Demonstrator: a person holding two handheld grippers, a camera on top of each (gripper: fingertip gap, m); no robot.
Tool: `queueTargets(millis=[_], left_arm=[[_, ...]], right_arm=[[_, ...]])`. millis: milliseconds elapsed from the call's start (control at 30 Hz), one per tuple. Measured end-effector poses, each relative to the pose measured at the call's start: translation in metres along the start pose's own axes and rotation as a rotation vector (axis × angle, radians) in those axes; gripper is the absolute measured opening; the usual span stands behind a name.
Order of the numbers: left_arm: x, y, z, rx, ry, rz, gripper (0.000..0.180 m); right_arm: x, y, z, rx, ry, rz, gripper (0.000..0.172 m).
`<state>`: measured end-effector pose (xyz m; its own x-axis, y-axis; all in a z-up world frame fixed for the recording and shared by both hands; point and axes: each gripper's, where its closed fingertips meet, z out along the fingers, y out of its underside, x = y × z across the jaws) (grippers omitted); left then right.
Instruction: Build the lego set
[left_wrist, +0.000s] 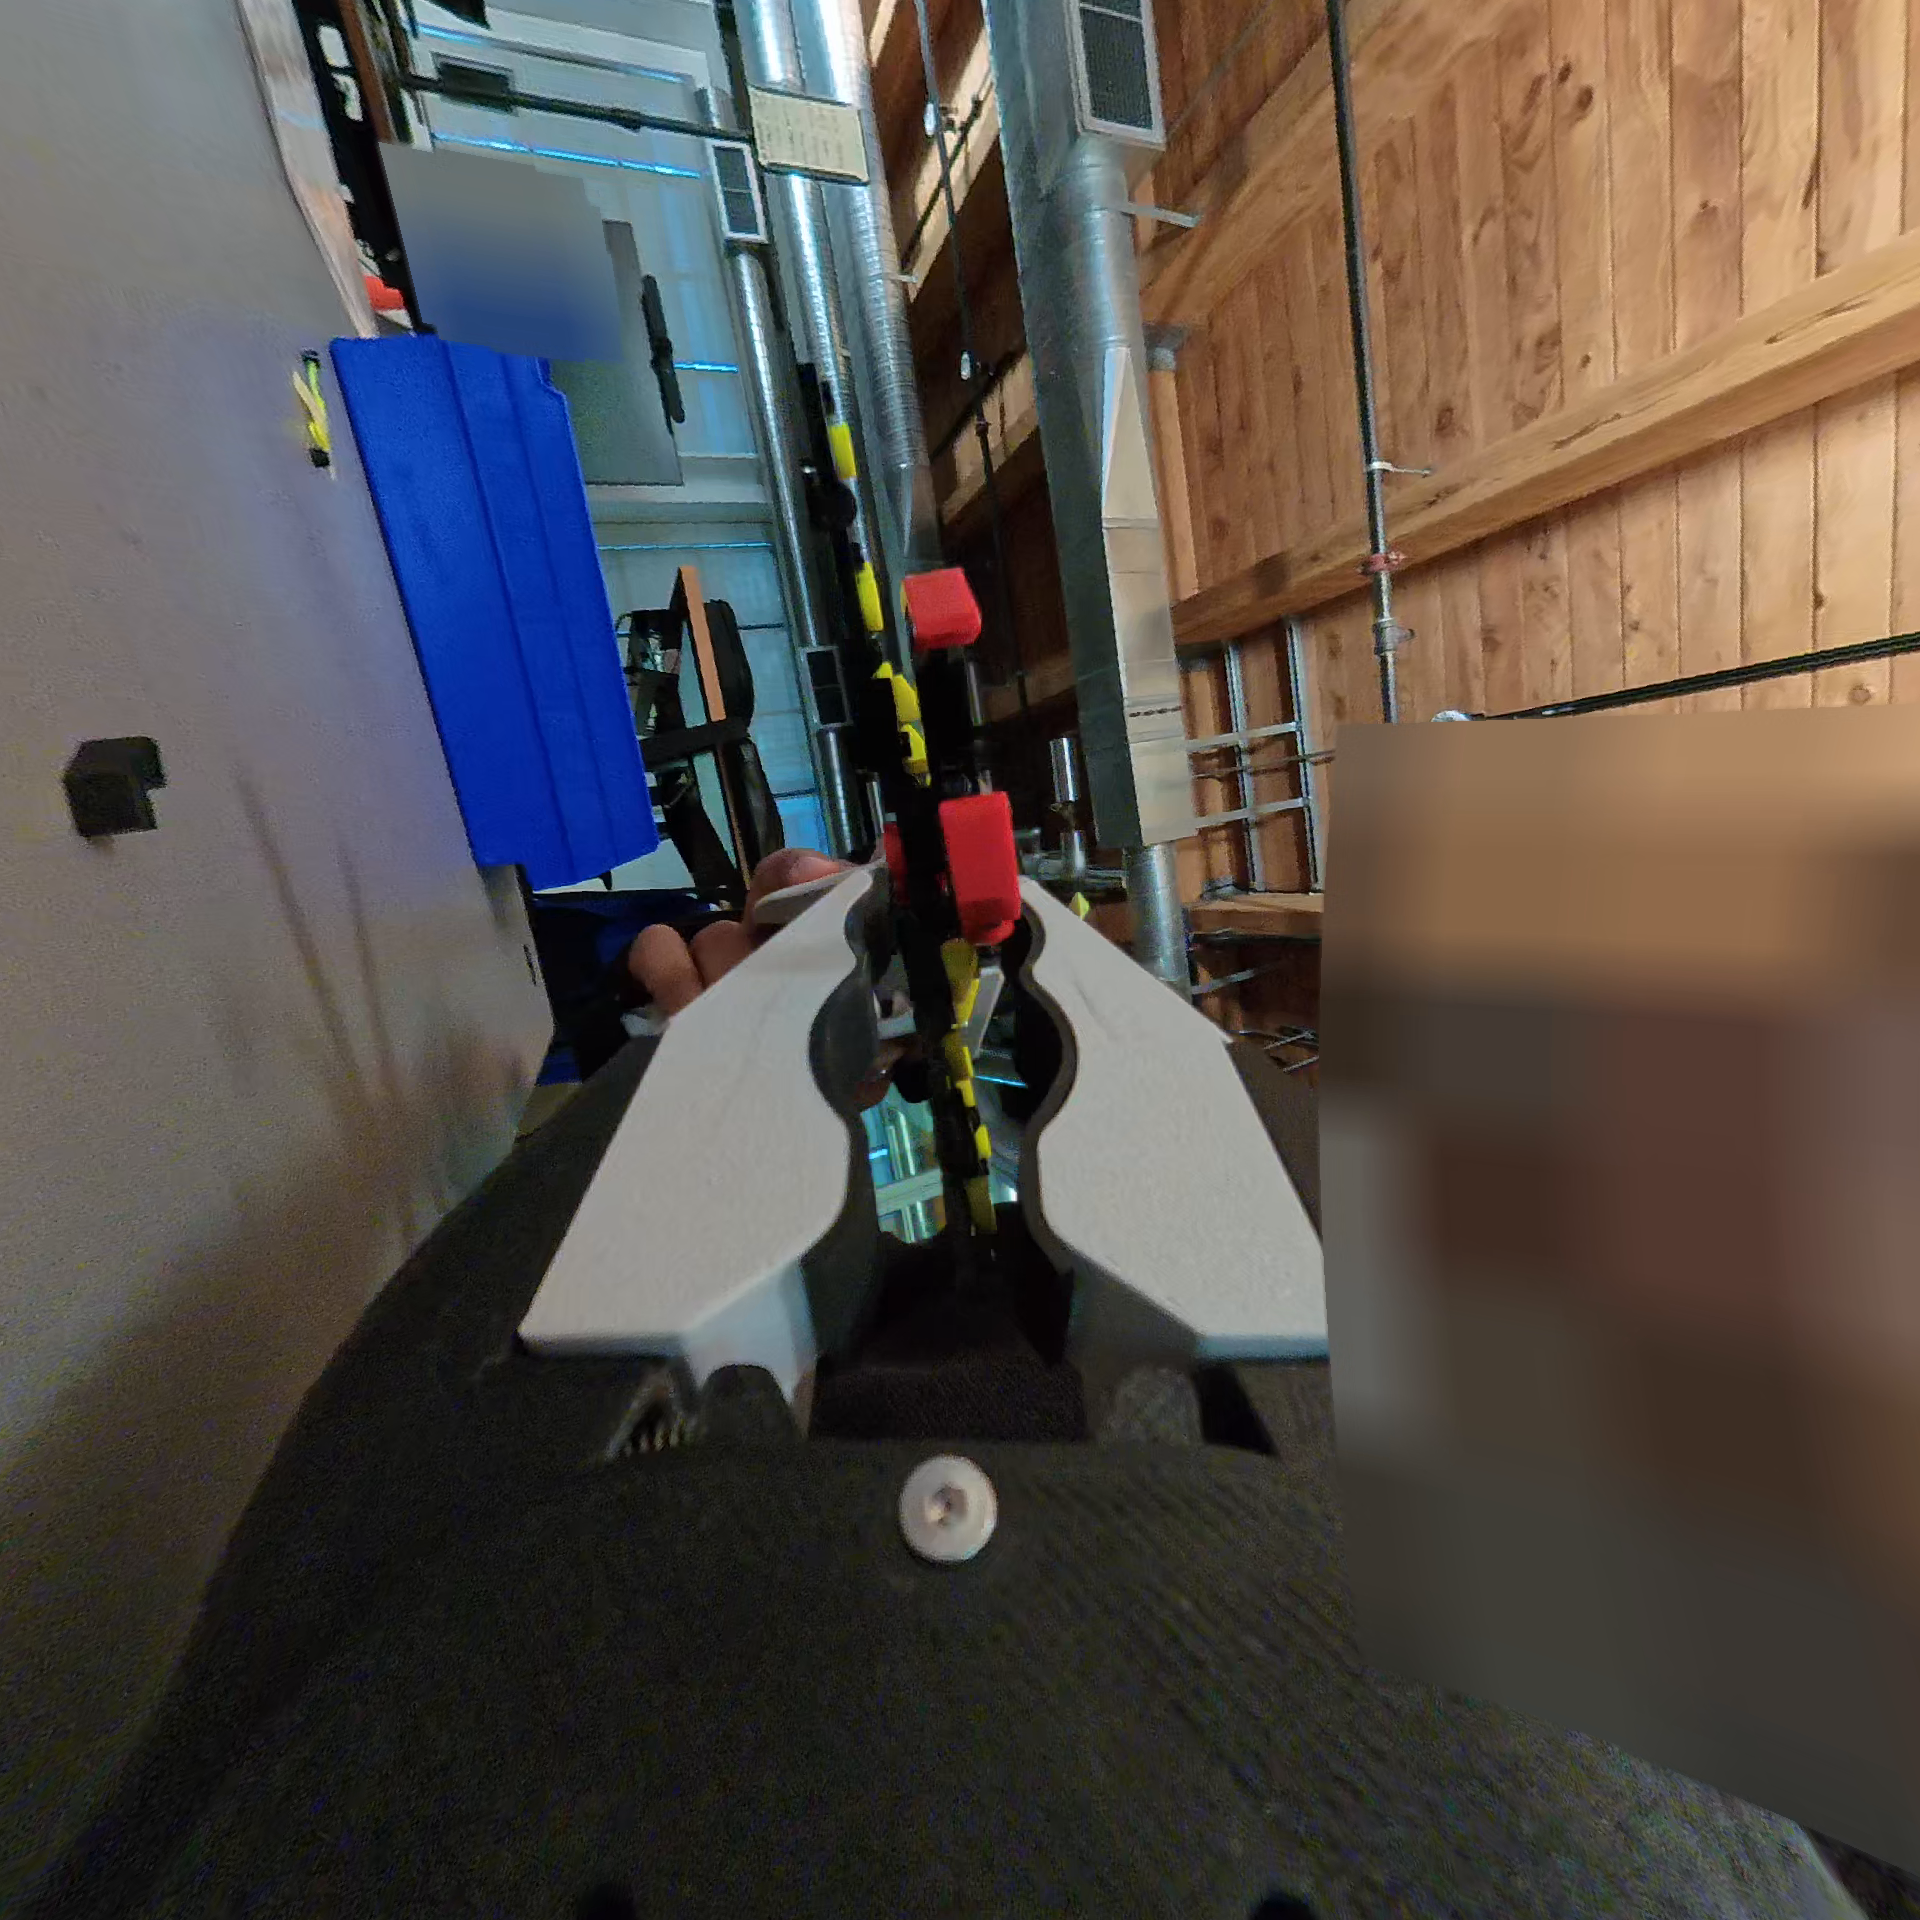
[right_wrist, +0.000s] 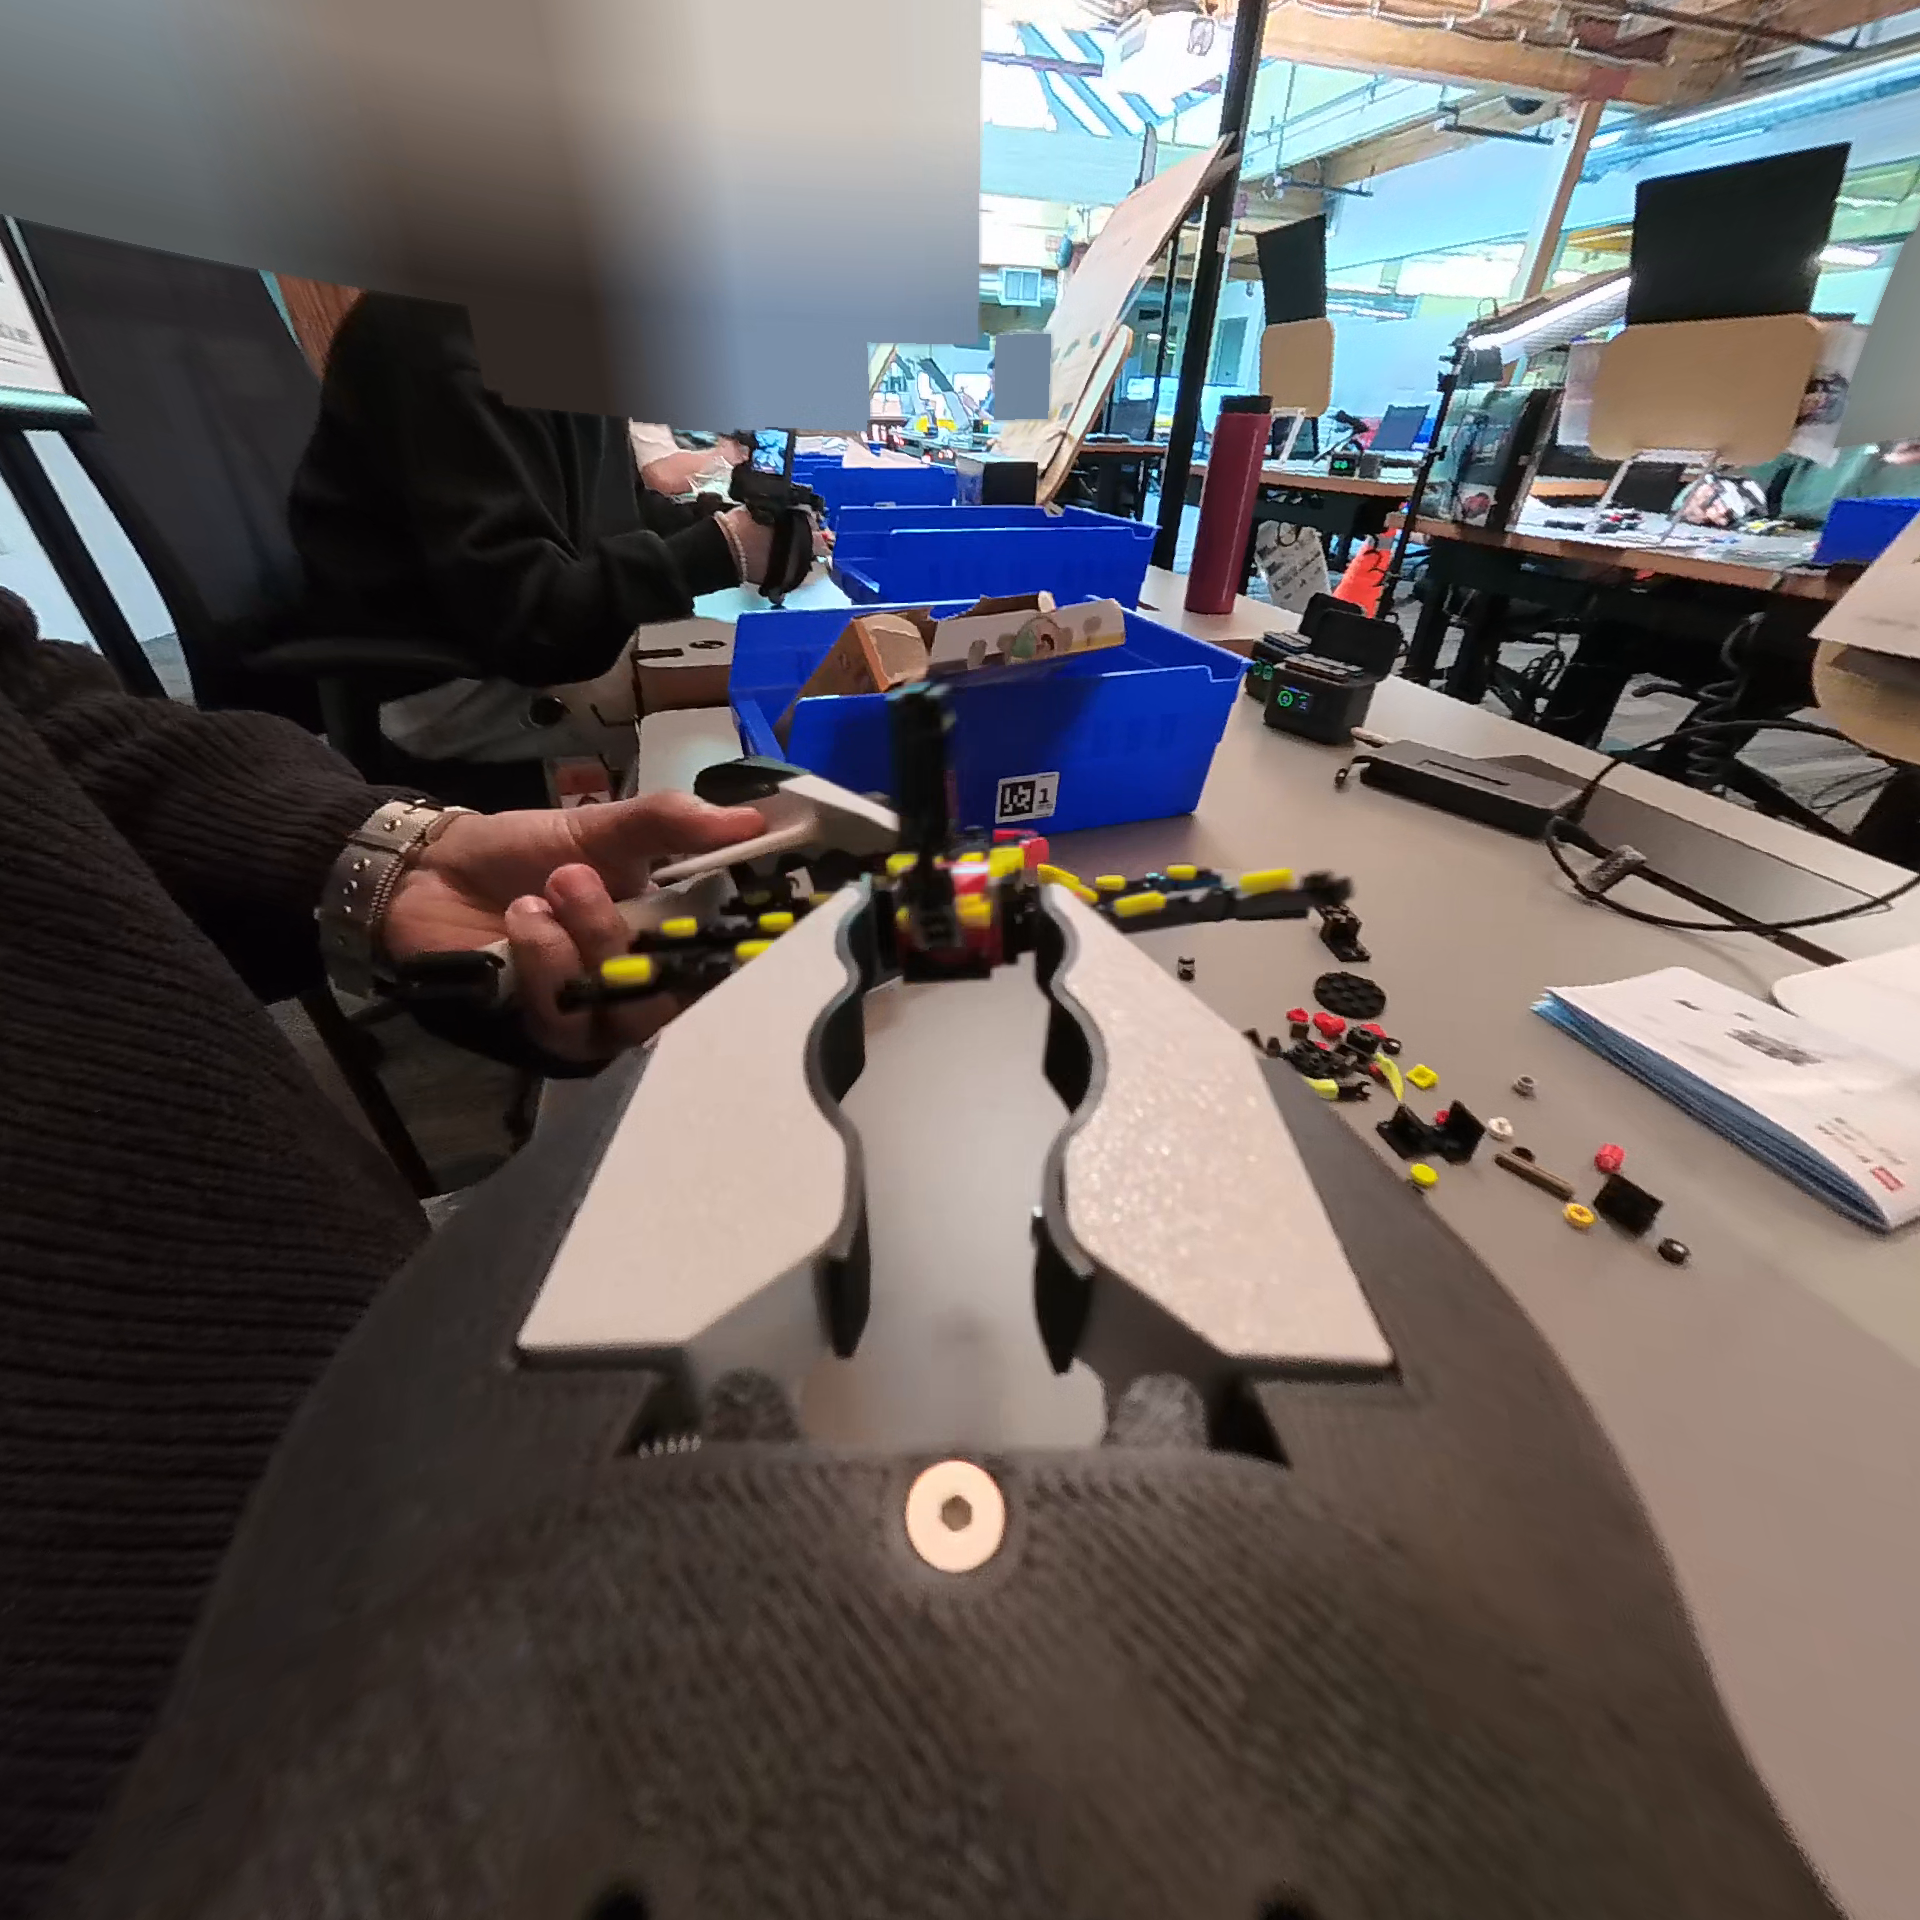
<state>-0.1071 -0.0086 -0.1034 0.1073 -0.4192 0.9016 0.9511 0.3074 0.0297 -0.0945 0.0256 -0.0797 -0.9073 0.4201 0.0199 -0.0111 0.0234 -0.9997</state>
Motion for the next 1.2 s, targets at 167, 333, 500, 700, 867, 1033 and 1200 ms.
queueTargets(millis=[167,333,500,700,867,1033,1200], left_arm=[[-0.002,-0.002,-0.002,0.011,-0.017,0.008,0.017],[-0.001,-0.002,-0.001,0.011,-0.016,0.012,0.017],[-0.003,-0.002,-0.001,0.004,-0.036,0.022,0.017],[-0.002,-0.001,-0.001,0.004,-0.028,0.011,0.017],[-0.001,0.001,0.001,-0.005,-0.015,-0.003,0.017],[0.002,0.002,0.002,-0.011,0.0,-0.005,0.018],[0.004,-0.001,0.0,0.004,0.018,-0.018,0.024]], right_arm=[[0.002,0.007,0.0,-0.034,0.001,0.003,0.026],[0.003,0.012,0.0,-0.077,0.025,-0.068,0.03],[0.001,0.014,0.003,-0.09,0.043,-0.126,0.028],[0.001,0.011,0.002,-0.054,0.048,-0.082,0.026],[0.004,0.007,0.003,-0.007,0.042,-0.007,0.026],[0.005,0.004,0.003,0.018,0.038,0.024,0.026],[0.008,-0.001,0.001,0.054,0.023,0.109,0.025]])
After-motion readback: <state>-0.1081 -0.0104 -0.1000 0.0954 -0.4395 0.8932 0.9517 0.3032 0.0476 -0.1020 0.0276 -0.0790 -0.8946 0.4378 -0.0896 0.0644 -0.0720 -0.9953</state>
